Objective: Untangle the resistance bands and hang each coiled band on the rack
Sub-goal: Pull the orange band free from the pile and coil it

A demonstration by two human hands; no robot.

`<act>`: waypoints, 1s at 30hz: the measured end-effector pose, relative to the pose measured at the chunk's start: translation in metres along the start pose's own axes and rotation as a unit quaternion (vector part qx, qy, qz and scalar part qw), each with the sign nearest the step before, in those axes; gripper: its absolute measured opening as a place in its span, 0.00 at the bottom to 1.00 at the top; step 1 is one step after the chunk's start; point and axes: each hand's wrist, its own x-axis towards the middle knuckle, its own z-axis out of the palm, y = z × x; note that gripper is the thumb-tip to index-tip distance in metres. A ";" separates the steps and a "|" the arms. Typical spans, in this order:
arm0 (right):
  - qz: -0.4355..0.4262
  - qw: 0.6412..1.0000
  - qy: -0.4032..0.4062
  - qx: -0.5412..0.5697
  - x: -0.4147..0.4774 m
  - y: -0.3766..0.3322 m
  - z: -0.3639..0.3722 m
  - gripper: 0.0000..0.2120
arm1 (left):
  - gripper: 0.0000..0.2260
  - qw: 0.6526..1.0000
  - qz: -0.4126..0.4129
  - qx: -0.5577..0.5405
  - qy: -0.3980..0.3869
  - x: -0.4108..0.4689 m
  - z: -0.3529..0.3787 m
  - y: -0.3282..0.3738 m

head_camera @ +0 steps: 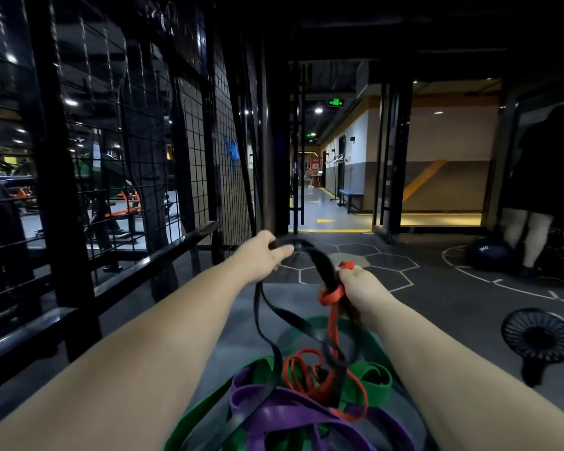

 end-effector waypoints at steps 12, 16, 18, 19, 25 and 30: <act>-0.097 0.989 -0.006 -0.110 -0.008 -0.017 0.005 0.12 | 0.18 0.973 0.134 0.061 -0.178 -0.007 0.021 0.014; -0.108 0.990 -0.023 -0.091 -0.007 -0.016 0.002 0.11 | 0.20 0.973 0.134 0.087 -0.165 -0.008 0.025 0.010; -0.111 0.988 -0.032 -0.100 -0.004 -0.013 0.000 0.16 | 0.19 0.974 0.127 0.103 -0.154 -0.008 0.028 0.011; -0.112 0.988 -0.033 -0.103 -0.004 -0.013 -0.001 0.17 | 0.18 0.974 0.131 0.115 -0.147 -0.009 0.029 0.012; -0.109 0.990 -0.046 -0.072 -0.005 -0.015 -0.002 0.10 | 0.14 0.974 0.181 0.104 -0.089 -0.007 0.030 0.017; -0.055 0.988 -0.038 -0.141 0.009 -0.008 -0.013 0.11 | 0.14 0.991 0.120 -0.046 0.033 -0.009 0.019 0.024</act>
